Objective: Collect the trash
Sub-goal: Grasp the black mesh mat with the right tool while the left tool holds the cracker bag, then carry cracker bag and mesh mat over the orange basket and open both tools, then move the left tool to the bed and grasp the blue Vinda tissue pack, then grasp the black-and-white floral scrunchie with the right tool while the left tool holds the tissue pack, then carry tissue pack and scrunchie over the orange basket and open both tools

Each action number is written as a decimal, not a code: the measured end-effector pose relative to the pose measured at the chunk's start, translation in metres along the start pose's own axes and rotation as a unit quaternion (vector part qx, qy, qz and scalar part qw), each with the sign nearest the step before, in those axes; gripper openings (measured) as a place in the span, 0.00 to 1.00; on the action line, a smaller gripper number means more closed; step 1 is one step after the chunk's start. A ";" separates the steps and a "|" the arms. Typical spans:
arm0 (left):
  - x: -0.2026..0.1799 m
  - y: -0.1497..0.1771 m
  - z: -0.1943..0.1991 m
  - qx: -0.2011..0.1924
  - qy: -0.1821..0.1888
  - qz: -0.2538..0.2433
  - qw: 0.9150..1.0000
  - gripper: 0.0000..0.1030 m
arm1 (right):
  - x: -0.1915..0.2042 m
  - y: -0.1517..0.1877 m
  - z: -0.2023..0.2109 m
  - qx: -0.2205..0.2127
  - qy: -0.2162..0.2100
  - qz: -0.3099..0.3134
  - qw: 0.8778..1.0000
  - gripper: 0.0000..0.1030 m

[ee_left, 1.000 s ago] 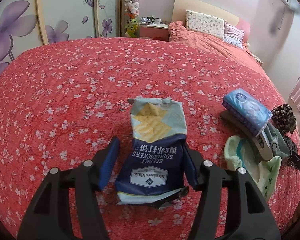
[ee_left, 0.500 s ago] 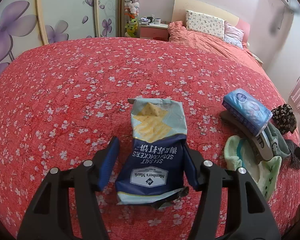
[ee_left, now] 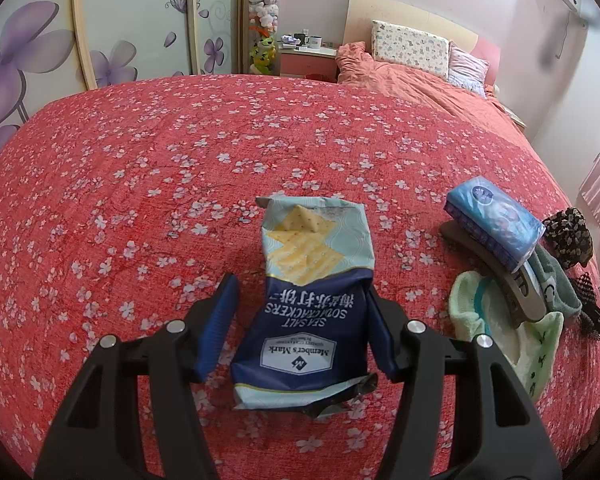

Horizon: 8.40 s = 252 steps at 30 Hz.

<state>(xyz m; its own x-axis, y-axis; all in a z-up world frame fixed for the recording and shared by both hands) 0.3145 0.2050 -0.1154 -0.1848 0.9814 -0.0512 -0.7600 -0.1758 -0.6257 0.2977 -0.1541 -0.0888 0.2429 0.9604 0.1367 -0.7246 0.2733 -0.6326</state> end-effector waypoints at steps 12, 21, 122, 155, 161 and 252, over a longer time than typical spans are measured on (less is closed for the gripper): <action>0.000 -0.001 0.000 -0.002 0.009 -0.007 1.000 0.58 | -0.040 -0.005 0.033 -0.044 -0.007 -0.037 0.998 0.06; 0.002 -0.008 0.001 -0.002 0.023 0.004 1.000 0.47 | -0.037 0.000 0.040 -0.050 -0.019 -0.019 0.998 0.06; -0.278 0.053 0.082 -0.027 0.153 -0.189 0.970 0.77 | -0.198 0.009 0.123 -0.136 0.006 -0.111 0.984 0.51; -0.136 -0.045 -0.020 0.004 0.030 -0.030 0.999 0.60 | -0.029 0.030 0.049 -0.048 -0.051 0.022 0.997 0.55; -0.113 -0.045 -0.009 -0.014 0.041 -0.028 0.999 0.59 | -0.024 0.029 0.048 -0.050 -0.050 0.026 0.997 0.55; -0.183 -0.014 0.182 -0.119 0.127 -0.144 0.974 0.55 | -0.097 -0.027 0.149 -0.155 -0.065 -0.050 0.985 0.15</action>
<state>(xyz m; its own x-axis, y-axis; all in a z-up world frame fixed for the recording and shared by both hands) 0.2459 0.0140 0.0448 0.1980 0.9800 -0.0180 -0.5860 0.1036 -0.8036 0.1981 -0.2461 0.0283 0.2045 0.9339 0.2933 -0.4652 0.3563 -0.8103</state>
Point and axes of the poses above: each gripper's, at about its wrist camera, not at the fingertips, and z roughly against the way its jaws point, x to its left, y to its underside, the point moved 5 cm from there along -z, roughly the way its jaws point, and after that the axes turned 3 degrees about -z, right-handed, at the moved point
